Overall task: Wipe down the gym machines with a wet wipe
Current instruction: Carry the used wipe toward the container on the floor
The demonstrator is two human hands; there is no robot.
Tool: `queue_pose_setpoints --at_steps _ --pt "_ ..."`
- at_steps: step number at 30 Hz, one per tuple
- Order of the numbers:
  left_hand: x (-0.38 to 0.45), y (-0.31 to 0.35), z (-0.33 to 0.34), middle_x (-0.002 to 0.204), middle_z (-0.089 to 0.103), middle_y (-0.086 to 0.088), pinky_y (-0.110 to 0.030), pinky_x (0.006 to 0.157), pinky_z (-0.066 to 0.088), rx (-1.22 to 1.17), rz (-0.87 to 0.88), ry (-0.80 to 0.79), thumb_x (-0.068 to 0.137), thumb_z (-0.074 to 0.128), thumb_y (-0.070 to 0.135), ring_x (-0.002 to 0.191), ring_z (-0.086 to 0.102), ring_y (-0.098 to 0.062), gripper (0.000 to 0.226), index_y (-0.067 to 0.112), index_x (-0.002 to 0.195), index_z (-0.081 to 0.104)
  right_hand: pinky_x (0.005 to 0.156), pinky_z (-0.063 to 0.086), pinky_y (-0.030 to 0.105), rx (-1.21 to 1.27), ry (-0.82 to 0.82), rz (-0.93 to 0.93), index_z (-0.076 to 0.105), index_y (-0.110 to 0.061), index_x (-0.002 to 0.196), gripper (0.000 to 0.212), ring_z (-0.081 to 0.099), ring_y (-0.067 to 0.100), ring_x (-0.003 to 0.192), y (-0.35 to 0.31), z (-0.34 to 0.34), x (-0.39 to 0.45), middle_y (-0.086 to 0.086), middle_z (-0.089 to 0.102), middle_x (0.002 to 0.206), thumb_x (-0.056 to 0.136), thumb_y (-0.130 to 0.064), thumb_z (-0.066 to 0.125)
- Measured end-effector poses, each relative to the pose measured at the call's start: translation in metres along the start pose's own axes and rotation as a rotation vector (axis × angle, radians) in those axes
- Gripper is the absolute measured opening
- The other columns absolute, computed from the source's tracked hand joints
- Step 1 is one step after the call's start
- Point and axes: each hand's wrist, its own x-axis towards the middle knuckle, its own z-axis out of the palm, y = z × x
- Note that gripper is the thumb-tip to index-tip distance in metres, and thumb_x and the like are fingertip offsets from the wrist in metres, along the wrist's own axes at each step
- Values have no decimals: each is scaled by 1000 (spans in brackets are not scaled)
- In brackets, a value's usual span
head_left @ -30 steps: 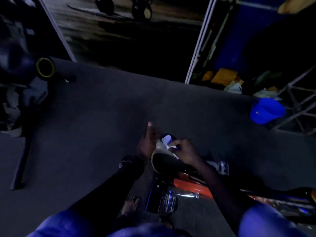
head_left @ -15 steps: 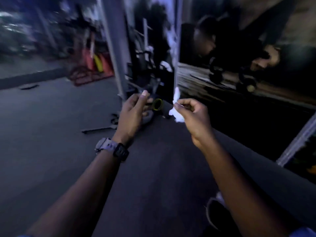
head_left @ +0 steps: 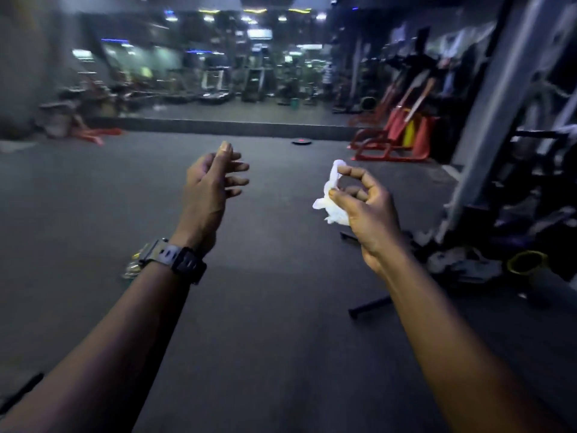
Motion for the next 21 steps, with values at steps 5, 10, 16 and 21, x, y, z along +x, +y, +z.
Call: queue_pose_setpoints --at_steps 5,10,16,21 --pt "29 -10 -126 113 72 -18 -34 76 50 103 13 232 92 46 55 86 67 -23 49 13 108 66 56 55 29 92 -261 96 70 -14 108 26 74 28 85 34 150 35 9 73 92 90 2 60" --pt "37 -19 -196 103 75 -6 -32 74 51 124 -5 419 98 41 57 85 69 -19 49 16 106 68 58 56 30 148 -408 137 73 -6 101 19 74 23 88 58 221 55 15 75 96 89 1 60" --pt "62 -40 -251 102 75 -7 -29 71 52 172 -21 619 93 43 63 85 69 -20 53 18 104 69 80 59 36 233 -640 223 70 -3 111 27 69 17 80 109 300 108 14 75 99 85 0 65" --pt "95 -54 -275 100 76 -6 -27 71 53 187 -8 741 93 42 61 82 70 -19 51 18 102 69 76 55 22 199 -754 235 65 -7 122 55 70 16 96 143 338 157 9 72 113 69 8 66"
